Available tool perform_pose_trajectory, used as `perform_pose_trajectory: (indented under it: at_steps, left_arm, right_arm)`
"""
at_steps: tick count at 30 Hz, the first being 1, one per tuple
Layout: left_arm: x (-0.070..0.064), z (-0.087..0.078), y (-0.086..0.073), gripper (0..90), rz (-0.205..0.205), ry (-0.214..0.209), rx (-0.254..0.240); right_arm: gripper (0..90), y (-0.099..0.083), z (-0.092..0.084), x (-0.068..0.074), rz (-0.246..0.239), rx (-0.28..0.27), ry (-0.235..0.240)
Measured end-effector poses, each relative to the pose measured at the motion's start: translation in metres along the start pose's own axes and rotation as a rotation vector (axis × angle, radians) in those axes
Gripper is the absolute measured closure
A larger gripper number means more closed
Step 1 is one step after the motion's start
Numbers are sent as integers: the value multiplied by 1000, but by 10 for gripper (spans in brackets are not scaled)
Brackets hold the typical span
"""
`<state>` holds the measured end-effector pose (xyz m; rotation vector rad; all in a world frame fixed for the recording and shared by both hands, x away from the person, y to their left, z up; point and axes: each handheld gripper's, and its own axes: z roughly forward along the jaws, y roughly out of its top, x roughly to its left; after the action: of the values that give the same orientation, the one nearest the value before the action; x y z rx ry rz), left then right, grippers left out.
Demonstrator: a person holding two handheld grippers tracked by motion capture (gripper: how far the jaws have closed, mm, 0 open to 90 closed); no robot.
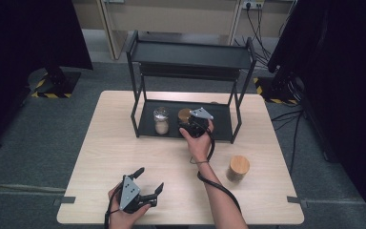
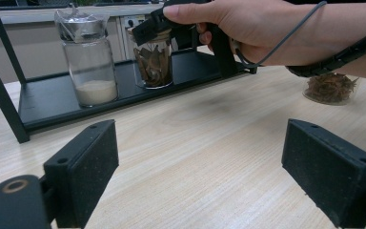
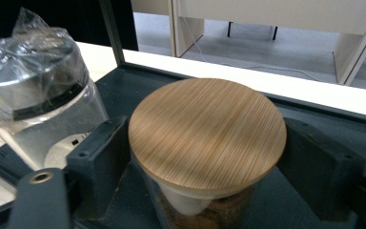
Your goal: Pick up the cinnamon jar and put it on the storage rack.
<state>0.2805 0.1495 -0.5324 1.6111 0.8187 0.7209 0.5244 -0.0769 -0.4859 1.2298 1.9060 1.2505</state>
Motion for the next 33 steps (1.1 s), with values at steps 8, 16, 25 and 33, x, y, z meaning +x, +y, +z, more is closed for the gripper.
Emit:
perform_pose_trajectory:
  at_steps: [8,16,25,33]
  left_arm:
    - [0,0,0,116,-1,1,1]
    - [0,0,0,116,-2,0,-1]
    - [0,0,0,116,3,1,-2]
    - [0,-1,0,116,0,3,-4]
  right_arm:
    - [119,4,-6,0,3,3,7]
    - [88,3,-12,1,-6,14,18]
    - [70,0,-24,3,-19,16,28]
    - [63,-4,-36,3,-29,15,42]
